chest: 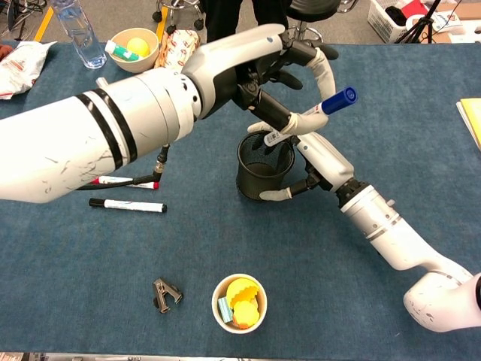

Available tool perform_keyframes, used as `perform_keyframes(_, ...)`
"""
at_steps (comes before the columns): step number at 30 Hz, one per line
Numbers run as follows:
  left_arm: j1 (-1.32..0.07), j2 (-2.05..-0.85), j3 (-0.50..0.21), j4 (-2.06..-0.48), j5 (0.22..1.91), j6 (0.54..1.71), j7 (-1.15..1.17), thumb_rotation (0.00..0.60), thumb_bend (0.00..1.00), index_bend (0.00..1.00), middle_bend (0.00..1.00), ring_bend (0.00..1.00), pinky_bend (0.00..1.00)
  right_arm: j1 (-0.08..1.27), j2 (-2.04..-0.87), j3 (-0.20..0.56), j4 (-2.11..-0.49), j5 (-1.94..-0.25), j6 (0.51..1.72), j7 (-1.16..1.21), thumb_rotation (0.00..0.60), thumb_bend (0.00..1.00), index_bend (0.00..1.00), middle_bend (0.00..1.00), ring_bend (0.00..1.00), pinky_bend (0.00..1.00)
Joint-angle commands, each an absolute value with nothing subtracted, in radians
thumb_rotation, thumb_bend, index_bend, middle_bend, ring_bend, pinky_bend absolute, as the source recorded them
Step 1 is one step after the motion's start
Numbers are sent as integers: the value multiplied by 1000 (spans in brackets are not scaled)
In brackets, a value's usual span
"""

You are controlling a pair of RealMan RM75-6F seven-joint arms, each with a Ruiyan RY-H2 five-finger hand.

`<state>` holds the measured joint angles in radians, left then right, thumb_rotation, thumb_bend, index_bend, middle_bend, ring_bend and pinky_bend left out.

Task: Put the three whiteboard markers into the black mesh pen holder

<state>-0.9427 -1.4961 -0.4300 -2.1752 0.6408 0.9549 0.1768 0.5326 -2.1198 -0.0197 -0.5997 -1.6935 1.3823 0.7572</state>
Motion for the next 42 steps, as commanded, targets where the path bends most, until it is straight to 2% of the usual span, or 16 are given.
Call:
perform_keyframes(1,-947,-1485,-433,-2160,637,933,138,600,344,731,95,25,145,540,-2115,-24,-615,-1699,1384,754,600,0,428,508,436,486)
perform_keyframes(11,-963,-1468,-412,-2140,632,903,74,600,344,730,95,24,145,557,-2102,-27,-669,-1706,1392,730,600,0,428,509,436,486)
perform_keyframes(16,-951,-1468,-398,-2119,684,883,27,600,344,711,95,23,145,562,-2095,-27,-690,-1708,1400,716,600,0,428,509,436,486)
perform_keyframes(35,-915,-1435,-363,-2039,766,812,-120,600,343,537,82,19,145,566,-2083,-30,-719,-1706,1405,700,600,0,428,509,435,486)
perform_keyframes(42,-914,-1428,-351,-2031,778,805,-139,600,344,431,74,13,145,566,-2084,-32,-714,-1706,1408,699,600,0,427,509,436,486)
